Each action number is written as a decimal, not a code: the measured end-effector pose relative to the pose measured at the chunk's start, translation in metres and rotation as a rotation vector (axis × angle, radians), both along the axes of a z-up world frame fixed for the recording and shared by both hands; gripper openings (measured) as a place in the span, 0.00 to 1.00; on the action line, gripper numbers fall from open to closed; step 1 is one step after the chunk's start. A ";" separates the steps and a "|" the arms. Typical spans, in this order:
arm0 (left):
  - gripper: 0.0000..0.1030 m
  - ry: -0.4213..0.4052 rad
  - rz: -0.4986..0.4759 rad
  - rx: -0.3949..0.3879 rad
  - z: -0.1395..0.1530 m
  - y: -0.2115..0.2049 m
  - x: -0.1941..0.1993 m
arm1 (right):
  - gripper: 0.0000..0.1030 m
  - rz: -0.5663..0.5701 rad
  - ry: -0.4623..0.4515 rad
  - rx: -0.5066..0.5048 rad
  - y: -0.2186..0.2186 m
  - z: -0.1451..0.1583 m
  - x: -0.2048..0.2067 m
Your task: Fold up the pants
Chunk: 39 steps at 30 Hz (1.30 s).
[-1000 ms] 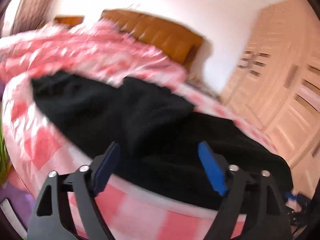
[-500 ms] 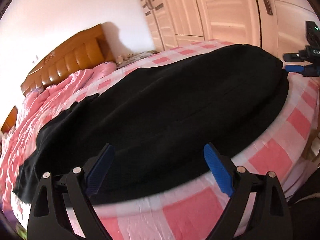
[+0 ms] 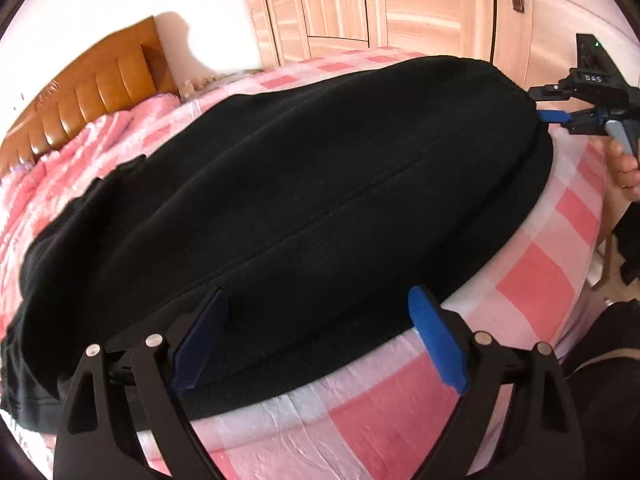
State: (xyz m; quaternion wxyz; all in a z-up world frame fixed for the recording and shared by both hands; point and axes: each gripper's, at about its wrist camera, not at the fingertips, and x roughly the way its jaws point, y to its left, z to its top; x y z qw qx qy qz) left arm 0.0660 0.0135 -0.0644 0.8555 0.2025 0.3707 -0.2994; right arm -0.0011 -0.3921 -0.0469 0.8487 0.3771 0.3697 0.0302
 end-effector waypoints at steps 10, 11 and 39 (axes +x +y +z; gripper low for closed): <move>0.36 -0.001 -0.066 0.009 0.009 -0.008 0.001 | 0.15 -0.072 -0.124 -0.021 0.001 0.013 -0.009; 0.36 -0.025 -0.067 0.021 0.007 -0.010 -0.001 | 0.15 -0.069 -0.135 -0.018 0.001 0.017 -0.010; 0.52 -0.129 -0.006 0.080 0.013 0.003 -0.049 | 0.72 -0.079 0.001 -0.008 -0.001 -0.001 -0.049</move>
